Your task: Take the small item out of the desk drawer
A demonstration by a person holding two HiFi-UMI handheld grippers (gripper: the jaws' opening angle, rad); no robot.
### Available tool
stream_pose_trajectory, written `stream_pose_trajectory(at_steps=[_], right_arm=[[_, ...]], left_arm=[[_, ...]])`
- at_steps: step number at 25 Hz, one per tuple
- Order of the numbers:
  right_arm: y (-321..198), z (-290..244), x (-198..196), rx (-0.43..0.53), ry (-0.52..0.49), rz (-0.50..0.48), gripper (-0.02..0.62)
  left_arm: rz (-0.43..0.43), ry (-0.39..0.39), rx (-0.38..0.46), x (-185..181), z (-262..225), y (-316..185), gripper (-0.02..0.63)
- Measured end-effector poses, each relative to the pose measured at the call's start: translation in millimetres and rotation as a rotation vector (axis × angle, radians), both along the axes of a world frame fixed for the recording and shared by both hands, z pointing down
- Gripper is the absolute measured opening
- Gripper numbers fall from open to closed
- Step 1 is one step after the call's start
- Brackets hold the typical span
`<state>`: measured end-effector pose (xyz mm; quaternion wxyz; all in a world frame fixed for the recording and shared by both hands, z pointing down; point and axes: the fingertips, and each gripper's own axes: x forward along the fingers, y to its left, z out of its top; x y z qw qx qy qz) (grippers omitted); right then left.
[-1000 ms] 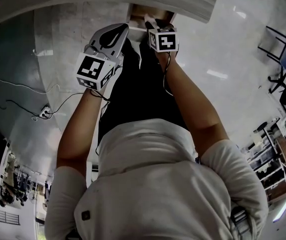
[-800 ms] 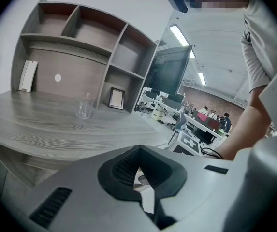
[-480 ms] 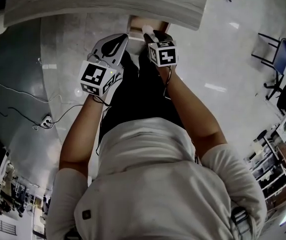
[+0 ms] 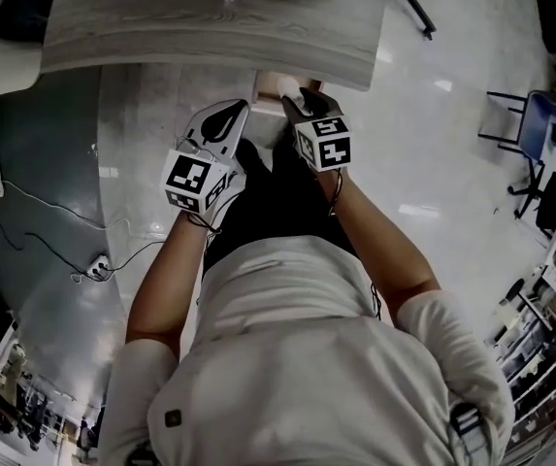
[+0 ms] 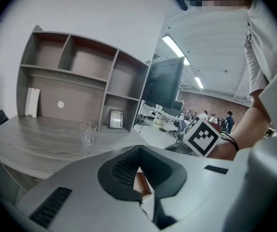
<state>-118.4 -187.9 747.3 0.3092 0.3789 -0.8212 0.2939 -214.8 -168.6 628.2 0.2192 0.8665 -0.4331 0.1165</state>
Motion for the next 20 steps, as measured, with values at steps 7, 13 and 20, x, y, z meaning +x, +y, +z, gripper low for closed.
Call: stream_pose_trajectory(at_steps=[7, 13, 20], right_arm=[[-5, -90, -1, 0.126, -0.064, 0.009, 0.164], [-1, -164, 4, 0.23, -0.112, 0.004, 0.164], [3, -252, -10, 0.367, -0.175, -0.01, 0.164]], left_arm=[[0.007, -0.001, 0.059, -7, -58, 12, 0.015], [0.005, 0.001, 0.119, -5, -105, 22, 0.015], [0.014, 0.002, 0.209, -9, -170, 25, 0.015]])
